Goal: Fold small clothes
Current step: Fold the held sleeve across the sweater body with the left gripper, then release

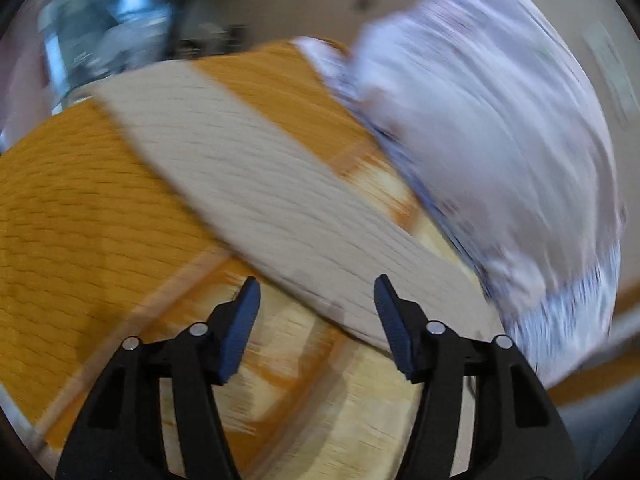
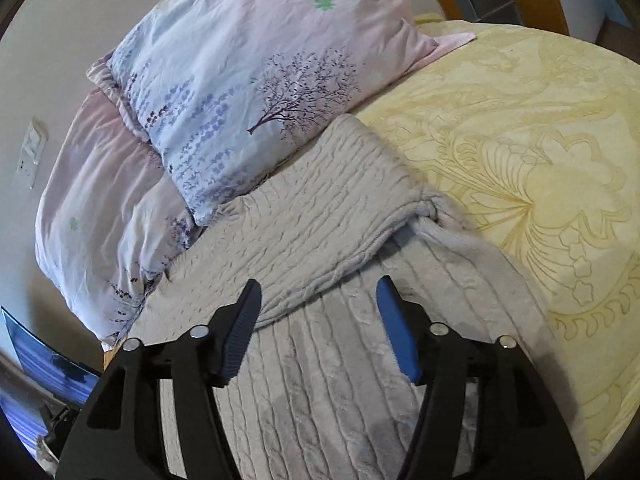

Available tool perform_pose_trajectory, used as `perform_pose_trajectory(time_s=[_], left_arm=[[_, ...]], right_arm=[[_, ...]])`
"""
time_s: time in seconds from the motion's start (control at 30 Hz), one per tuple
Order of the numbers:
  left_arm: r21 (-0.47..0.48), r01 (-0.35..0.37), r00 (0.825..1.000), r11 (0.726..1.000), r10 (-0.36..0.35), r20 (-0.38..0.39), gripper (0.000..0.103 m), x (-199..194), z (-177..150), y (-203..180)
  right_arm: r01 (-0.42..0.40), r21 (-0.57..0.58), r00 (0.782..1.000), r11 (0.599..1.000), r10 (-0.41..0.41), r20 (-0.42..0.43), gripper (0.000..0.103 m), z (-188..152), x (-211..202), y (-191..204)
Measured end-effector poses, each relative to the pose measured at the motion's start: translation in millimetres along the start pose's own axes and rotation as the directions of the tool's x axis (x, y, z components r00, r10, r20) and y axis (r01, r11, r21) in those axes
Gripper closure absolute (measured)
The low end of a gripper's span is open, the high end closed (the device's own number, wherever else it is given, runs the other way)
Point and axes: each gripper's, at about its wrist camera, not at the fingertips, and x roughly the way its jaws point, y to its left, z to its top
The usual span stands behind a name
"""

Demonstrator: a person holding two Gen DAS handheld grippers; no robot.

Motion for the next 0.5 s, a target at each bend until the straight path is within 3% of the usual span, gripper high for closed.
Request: perform_pose_trajectory(time_s=[0.07,0.17,0.33,0.5], left_arm=[[-0.098,0.025,1.0,0.995,-0.024,0.016,0.06,-1.0,11.8,23.7],[-0.194,0.064,0.998,0.979,-0.057,0.039,0.062,-4.7,22.4,41.4],[-0.283,0.107,0.993,0.953,-0.09,0.073,0.063,-0.3,33.0,52.6],[-0.315,0.104,0.993,0.943,-0.082,0.082,0.08,5.1,42.5,59.0]], right_arm=[[-0.004,-0.002,1.0,1.0,0.004,-0.003,0.04,0.2,-0.3,-0.3],[-0.01,-0.003,1.0,1.0,0.01,-0.004,0.039,0.2,-0.6,-0.2],[-0.015,-0.007,1.0,1.0,0.015,-0.007,0.038,-0.4,0.5,0.3],[-0.023,-0.008,1.0,1.0,0.023,-0.008,0.037,-0.9,0.6,0.5]])
